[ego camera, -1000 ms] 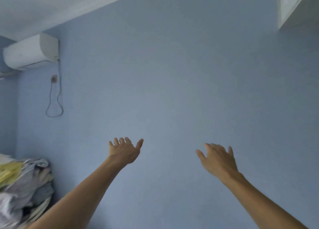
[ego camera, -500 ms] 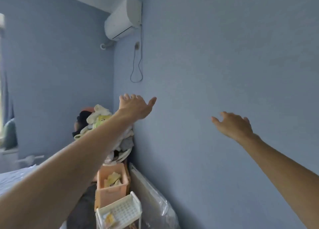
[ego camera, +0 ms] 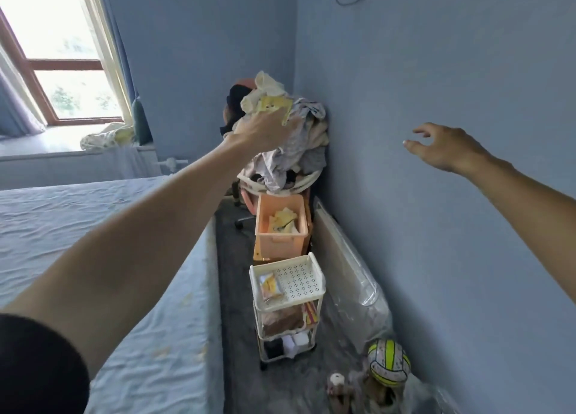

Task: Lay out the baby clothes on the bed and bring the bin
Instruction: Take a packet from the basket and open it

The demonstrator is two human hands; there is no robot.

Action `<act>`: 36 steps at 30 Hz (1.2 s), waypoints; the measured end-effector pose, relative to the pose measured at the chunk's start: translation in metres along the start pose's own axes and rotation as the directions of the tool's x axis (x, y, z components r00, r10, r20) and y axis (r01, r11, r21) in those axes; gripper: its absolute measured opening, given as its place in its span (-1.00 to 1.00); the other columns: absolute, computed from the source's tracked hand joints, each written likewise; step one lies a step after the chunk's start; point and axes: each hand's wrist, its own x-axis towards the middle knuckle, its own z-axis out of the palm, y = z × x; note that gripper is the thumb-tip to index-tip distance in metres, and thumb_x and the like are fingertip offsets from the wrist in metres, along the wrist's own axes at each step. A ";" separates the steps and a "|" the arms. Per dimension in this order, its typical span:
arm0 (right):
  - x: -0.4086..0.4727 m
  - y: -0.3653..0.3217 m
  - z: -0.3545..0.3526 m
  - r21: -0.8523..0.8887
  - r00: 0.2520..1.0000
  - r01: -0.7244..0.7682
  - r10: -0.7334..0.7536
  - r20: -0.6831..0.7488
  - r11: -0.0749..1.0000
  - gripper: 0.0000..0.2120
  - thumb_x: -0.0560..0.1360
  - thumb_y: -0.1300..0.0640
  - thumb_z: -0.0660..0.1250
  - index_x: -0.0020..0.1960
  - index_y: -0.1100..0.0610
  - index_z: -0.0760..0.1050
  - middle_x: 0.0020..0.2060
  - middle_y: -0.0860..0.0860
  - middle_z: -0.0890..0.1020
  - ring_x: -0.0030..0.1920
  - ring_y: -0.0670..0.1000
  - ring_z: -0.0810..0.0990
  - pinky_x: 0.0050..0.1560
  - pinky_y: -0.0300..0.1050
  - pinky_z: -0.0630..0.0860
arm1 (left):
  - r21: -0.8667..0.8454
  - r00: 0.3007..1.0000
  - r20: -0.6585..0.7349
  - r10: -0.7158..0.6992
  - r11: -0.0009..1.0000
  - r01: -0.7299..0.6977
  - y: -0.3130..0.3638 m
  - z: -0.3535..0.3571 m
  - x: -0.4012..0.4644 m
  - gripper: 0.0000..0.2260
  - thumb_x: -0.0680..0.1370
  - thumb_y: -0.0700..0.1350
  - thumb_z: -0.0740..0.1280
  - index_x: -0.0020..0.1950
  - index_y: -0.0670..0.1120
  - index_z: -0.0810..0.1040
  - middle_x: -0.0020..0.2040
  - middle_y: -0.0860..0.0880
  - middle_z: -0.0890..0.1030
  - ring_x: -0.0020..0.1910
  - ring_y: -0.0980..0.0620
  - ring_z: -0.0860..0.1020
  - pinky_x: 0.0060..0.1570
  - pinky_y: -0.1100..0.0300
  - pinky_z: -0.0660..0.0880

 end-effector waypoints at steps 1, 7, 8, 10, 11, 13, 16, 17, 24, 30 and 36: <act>0.018 0.005 0.017 0.047 0.999 0.022 -0.024 0.035 0.999 -0.49 0.53 -0.17 0.22 0.39 0.06 0.35 0.36 0.08 0.45 0.32 0.16 0.43 0.29 0.03 0.34 | -0.008 0.999 0.041 -0.010 1.000 0.010 -0.009 0.017 0.011 -0.55 0.61 0.20 0.03 0.43 0.03 0.30 0.38 -0.09 0.43 0.29 -0.14 0.44 0.11 0.04 0.35; 0.104 0.026 0.131 0.311 0.899 0.071 -0.196 0.392 0.948 -0.69 0.54 0.05 0.31 0.26 0.10 0.47 0.18 0.09 0.57 0.09 -0.01 0.52 0.09 -0.19 0.35 | -0.143 0.964 0.255 -0.070 0.984 0.109 -0.059 0.139 0.049 -0.68 0.52 0.17 0.26 0.24 0.13 0.47 0.18 0.00 0.59 0.13 -0.04 0.56 0.16 -0.02 0.48; 0.112 0.026 0.150 0.326 0.857 0.068 -0.223 0.465 0.943 -0.71 0.54 0.09 0.32 0.24 0.11 0.47 0.16 0.09 0.58 0.07 -0.02 0.52 0.08 -0.19 0.36 | -0.165 0.949 0.301 -0.094 0.975 0.149 -0.070 0.158 0.049 -0.67 0.50 0.19 0.27 0.23 0.16 0.46 0.16 0.01 0.60 0.11 -0.02 0.57 0.14 -0.03 0.50; 0.129 0.026 0.188 0.344 0.782 0.049 -0.251 0.571 0.938 -0.74 0.51 0.14 0.35 0.19 0.10 0.46 0.13 0.11 0.60 0.07 -0.01 0.55 0.10 -0.18 0.40 | -0.193 0.911 0.381 -0.158 0.950 0.246 -0.094 0.191 0.051 -0.66 0.49 0.18 0.31 0.24 0.17 0.46 0.15 0.01 0.61 0.09 0.01 0.57 0.16 -0.03 0.49; 0.137 0.025 0.209 0.349 0.748 0.036 -0.257 0.612 0.936 -0.76 0.50 0.14 0.38 0.14 0.06 0.46 0.12 0.11 0.61 0.06 0.00 0.57 0.13 -0.16 0.42 | -0.220 0.889 0.416 -0.191 0.928 0.302 -0.105 0.206 0.051 -0.65 0.49 0.17 0.33 0.25 0.14 0.46 0.14 -0.01 0.61 0.07 0.02 0.56 0.17 -0.02 0.49; 0.151 0.021 0.253 0.367 0.678 0.007 -0.274 0.682 0.930 -0.78 0.46 0.14 0.42 0.05 -0.04 0.46 0.07 0.10 0.64 0.02 -0.03 0.59 0.22 -0.07 0.45 | -0.285 0.843 0.482 -0.238 0.867 0.408 -0.126 0.236 0.047 -0.61 0.49 0.12 0.36 0.29 0.09 0.44 0.12 -0.03 0.61 0.03 0.05 0.55 0.15 0.05 0.48; 0.162 0.010 0.324 0.352 0.590 -0.056 -0.253 0.766 0.934 -0.72 0.44 0.11 0.44 0.09 -0.05 0.46 0.04 0.04 0.64 0.03 -0.04 0.60 0.18 -0.05 0.48 | -0.305 0.763 0.600 -0.241 0.813 0.496 -0.157 0.288 0.036 -0.54 0.52 0.10 0.32 0.38 0.05 0.34 0.12 -0.03 0.63 0.10 0.00 0.57 0.08 0.16 0.45; 0.164 0.008 0.351 0.339 0.564 -0.081 -0.237 0.791 0.937 -0.70 0.44 0.11 0.45 0.12 -0.01 0.45 0.05 0.04 0.63 0.04 -0.02 0.60 0.13 -0.08 0.50 | -0.302 0.728 0.646 -0.229 0.799 0.520 -0.168 0.310 0.034 -0.51 0.53 0.12 0.31 0.41 0.04 0.30 0.15 -0.05 0.62 0.13 -0.01 0.57 0.09 0.16 0.45; 0.154 0.010 0.552 0.258 0.393 -0.273 -0.137 0.909 0.927 -0.63 0.42 0.14 0.46 0.16 0.01 0.42 0.07 0.13 0.57 0.00 0.04 0.56 -0.10 -0.14 0.54 | -0.292 0.532 0.824 -0.196 0.658 0.694 -0.194 0.469 0.007 -0.36 0.49 0.04 0.40 0.49 0.05 0.17 0.40 -0.08 0.40 0.30 -0.07 0.44 0.20 0.18 0.37; 0.141 0.018 0.655 0.233 0.334 -0.362 -0.107 0.937 0.903 -0.36 0.41 0.08 0.47 0.41 0.00 0.27 0.15 0.06 0.45 0.13 0.04 0.48 0.03 -0.10 0.47 | -0.127 0.406 0.856 -0.321 0.630 0.766 -0.200 0.564 0.010 -0.18 0.43 0.03 0.45 0.53 0.12 -0.01 0.44 -0.22 0.24 0.28 -0.18 0.43 0.22 0.03 0.43; 0.146 0.033 0.708 0.251 0.374 -0.462 -0.070 0.925 0.850 -0.43 0.43 0.11 0.45 0.37 -0.03 0.31 0.20 0.07 0.49 0.16 0.03 0.49 0.18 0.02 0.50 | -0.055 0.298 0.836 -0.461 0.469 0.882 -0.199 0.609 0.005 -0.11 0.40 -0.04 0.46 0.52 0.12 -0.09 0.32 -0.16 0.44 0.16 -0.16 0.53 0.13 -0.05 0.52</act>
